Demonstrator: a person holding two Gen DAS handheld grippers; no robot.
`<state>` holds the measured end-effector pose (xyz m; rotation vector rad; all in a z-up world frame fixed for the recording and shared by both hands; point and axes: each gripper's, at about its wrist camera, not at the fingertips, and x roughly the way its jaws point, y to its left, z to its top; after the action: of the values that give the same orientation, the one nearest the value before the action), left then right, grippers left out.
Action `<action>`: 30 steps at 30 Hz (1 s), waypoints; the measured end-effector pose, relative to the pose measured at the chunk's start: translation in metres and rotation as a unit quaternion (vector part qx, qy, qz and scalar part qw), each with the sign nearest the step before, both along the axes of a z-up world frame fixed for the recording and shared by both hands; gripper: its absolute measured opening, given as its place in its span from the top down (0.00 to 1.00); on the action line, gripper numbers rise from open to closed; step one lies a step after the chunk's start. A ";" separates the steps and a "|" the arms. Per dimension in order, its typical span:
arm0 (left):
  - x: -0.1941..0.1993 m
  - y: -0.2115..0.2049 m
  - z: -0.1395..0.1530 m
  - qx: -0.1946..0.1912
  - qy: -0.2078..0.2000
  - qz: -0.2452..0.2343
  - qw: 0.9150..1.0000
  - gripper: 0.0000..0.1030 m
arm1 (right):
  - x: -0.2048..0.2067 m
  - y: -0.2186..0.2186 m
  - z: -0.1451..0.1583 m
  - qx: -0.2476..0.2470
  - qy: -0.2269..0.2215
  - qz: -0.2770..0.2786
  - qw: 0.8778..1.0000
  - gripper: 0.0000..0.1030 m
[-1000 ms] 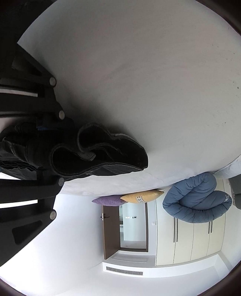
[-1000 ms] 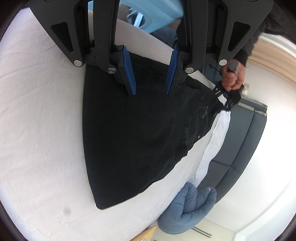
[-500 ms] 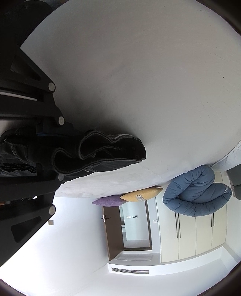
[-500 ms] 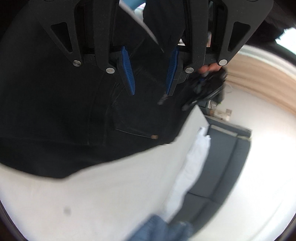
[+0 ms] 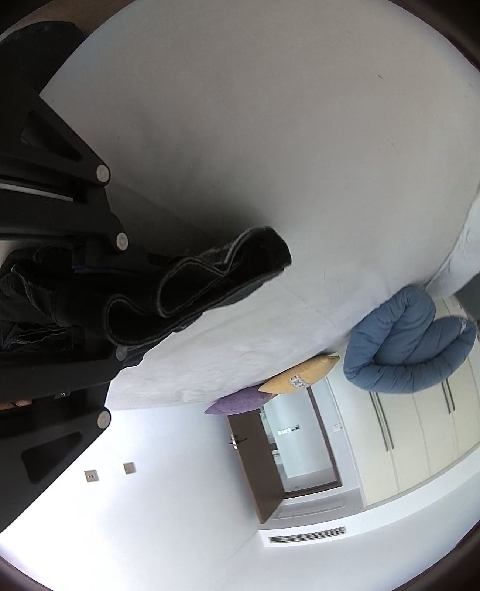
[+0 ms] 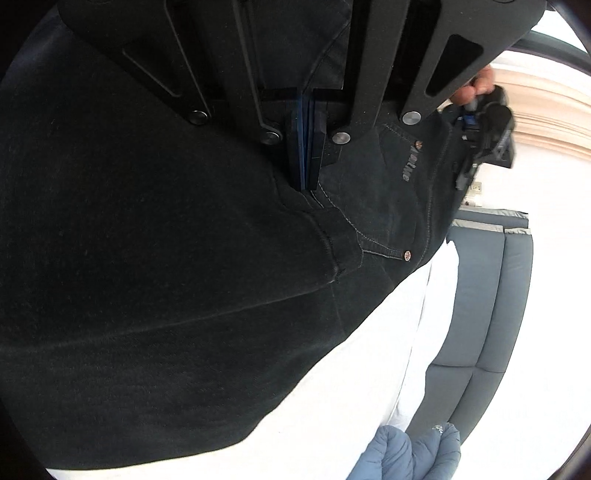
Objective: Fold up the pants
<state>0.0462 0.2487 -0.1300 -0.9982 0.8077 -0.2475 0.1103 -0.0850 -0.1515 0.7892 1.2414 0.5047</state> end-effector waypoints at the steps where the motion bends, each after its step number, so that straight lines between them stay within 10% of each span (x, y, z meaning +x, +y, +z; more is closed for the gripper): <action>1: 0.001 -0.005 0.005 0.009 -0.003 -0.004 1.000 0.84 | -0.001 0.001 0.000 0.000 -0.003 0.000 1.000 1.00; 6: -0.002 -0.033 0.038 0.068 -0.026 -0.032 0.997 0.84 | -0.006 0.002 0.015 0.005 -0.021 -0.004 1.000 0.90; 10: -0.004 -0.078 0.069 0.128 -0.052 -0.071 0.988 0.84 | -0.012 -0.007 0.042 0.051 -0.057 -0.022 0.997 0.12; 18: -0.016 -0.207 0.087 0.266 -0.091 -0.187 0.941 0.85 | -0.015 -0.044 0.090 0.117 -0.074 0.000 0.990 0.11; 30: -0.043 -0.302 0.053 0.434 -0.089 -0.264 0.857 0.84 | -0.019 -0.074 0.114 0.047 -0.059 0.055 0.996 0.10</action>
<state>0.0032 -0.0534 -0.0769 0.1162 0.8815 -0.3891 0.0911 -0.1590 -0.0373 0.7613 1.1622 0.6938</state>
